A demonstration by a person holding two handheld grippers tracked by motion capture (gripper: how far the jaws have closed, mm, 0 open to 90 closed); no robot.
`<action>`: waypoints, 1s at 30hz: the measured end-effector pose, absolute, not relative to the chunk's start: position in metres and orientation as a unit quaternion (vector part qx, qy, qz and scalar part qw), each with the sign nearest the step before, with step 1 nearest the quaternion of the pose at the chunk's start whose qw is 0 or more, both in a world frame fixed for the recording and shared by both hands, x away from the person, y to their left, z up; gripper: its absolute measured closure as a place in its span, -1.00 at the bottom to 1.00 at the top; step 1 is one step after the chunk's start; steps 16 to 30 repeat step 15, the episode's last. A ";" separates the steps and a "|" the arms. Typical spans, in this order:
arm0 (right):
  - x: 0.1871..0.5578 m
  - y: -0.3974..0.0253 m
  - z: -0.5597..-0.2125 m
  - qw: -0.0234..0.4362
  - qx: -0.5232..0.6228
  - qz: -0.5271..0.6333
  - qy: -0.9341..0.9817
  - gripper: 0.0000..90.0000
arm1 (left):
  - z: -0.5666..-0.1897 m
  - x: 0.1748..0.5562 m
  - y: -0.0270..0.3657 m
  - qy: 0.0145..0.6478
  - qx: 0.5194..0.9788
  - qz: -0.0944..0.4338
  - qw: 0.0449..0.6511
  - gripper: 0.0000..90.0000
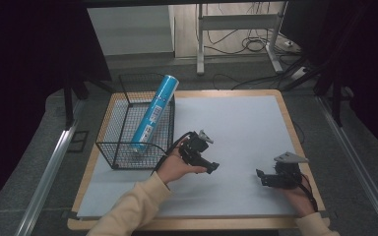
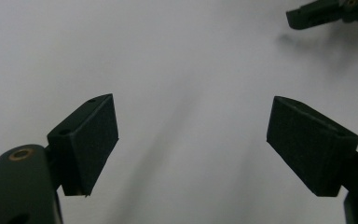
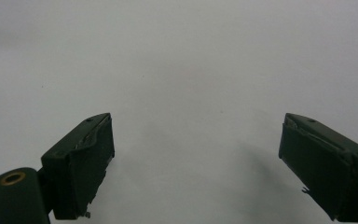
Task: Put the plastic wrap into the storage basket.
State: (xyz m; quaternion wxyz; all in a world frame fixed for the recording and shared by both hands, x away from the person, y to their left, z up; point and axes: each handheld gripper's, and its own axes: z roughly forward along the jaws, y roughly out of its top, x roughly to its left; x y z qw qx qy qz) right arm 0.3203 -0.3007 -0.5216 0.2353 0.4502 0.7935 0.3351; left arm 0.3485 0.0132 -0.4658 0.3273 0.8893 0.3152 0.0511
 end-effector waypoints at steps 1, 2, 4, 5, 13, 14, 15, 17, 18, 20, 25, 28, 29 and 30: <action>0.320 -0.301 -0.522 0.236 0.450 0.335 0.794 -0.77 | -0.469 0.347 0.013 0.316 0.890 0.051 0.325 -0.64; 0.320 -0.301 -0.522 0.235 0.450 0.335 0.793 -0.77 | -0.472 0.347 0.013 0.316 0.891 0.051 0.323 -0.64; 0.320 -0.301 -0.521 0.236 0.451 0.335 0.793 -0.77 | -0.477 0.346 0.013 0.316 0.892 0.047 0.320 -0.64; 0.320 -0.301 -0.521 0.236 0.451 0.335 0.793 -0.77 | -0.479 0.346 0.014 0.318 0.891 0.046 0.321 -0.64; 0.321 -0.301 -0.521 0.237 0.451 0.335 0.793 -0.77 | -0.485 0.347 0.017 0.322 0.890 0.038 0.321 -0.64; 0.321 -0.301 -0.521 0.237 0.451 0.335 0.793 -0.77 | -0.485 0.347 0.018 0.323 0.889 0.037 0.322 -0.64; 0.321 -0.301 -0.521 0.237 0.451 0.335 0.792 -0.77 | -0.485 0.347 0.018 0.323 0.889 0.037 0.324 -0.64; 0.321 -0.301 -0.521 0.237 0.451 0.335 0.792 -0.77 | -0.485 0.347 0.018 0.323 0.889 0.037 0.324 -0.64; 0.321 -0.301 -0.521 0.237 0.451 0.335 0.792 -0.77 | -0.485 0.347 0.018 0.323 0.889 0.037 0.324 -0.64; 0.321 -0.301 -0.521 0.237 0.451 0.335 0.792 -0.77 | -0.485 0.347 0.018 0.323 0.889 0.037 0.324 -0.64; 0.321 -0.301 -0.521 0.237 0.451 0.335 0.792 -0.77 | -0.485 0.347 0.018 0.323 0.889 0.037 0.324 -0.64; 0.321 -0.301 -0.521 0.237 0.451 0.335 0.792 -0.77 | -0.485 0.347 0.018 0.323 0.889 0.037 0.324 -0.64; 0.321 -0.301 -0.521 0.237 0.451 0.335 0.792 -0.77 | -0.485 0.347 0.018 0.323 0.889 0.037 0.324 -0.64; 0.321 -0.301 -0.521 0.237 0.451 0.335 0.792 -0.77 | -0.485 0.347 0.018 0.323 0.889 0.037 0.324 -0.64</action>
